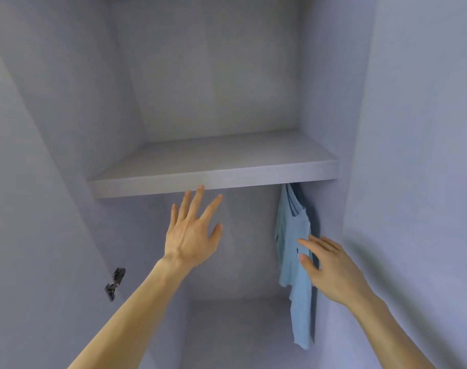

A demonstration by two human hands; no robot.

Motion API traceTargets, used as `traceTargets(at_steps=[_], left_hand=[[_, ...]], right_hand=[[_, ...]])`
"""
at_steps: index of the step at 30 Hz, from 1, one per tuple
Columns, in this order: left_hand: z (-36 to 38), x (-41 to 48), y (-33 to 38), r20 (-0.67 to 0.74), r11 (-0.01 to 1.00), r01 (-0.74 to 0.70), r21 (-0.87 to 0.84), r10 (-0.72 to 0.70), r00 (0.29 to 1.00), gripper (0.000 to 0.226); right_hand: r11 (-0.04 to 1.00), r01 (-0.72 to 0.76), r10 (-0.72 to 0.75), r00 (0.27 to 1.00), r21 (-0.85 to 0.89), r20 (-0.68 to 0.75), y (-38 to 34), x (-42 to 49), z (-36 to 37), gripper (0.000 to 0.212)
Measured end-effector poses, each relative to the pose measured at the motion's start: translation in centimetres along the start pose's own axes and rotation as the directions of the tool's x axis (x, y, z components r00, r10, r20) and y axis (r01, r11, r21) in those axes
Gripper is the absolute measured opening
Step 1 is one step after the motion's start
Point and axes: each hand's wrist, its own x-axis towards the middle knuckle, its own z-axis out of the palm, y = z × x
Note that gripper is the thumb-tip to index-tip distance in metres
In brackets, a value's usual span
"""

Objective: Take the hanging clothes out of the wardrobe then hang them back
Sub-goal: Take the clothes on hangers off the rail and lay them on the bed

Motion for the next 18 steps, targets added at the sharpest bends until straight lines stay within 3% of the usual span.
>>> traceTargets(at_steps=[6, 13, 18], left_hand=[[2.4, 7.7, 0.2, -0.077, 1.0, 0.011, 0.018, -0.01, 0.997, 0.068], [7.5, 12.4, -2.1, -0.063, 0.991, 0.122, -0.046, -0.124, 0.99, 0.057], [10.0, 13.4, -2.7, -0.158, 0.991, 0.118, -0.061, -0.126, 0.979, 0.057]], right_hand=[[0.996, -0.09, 0.09, 0.995, -0.008, 0.046, 2.1, 8.6, 1.2, 0.051], [0.942, -0.333, 0.328, 0.94, 0.047, 0.09, 5.3, 19.2, 5.0, 0.068], [0.92, -0.384, 0.39, 0.915, -0.076, 0.103, 7.3, 23.8, 7.8, 0.059]])
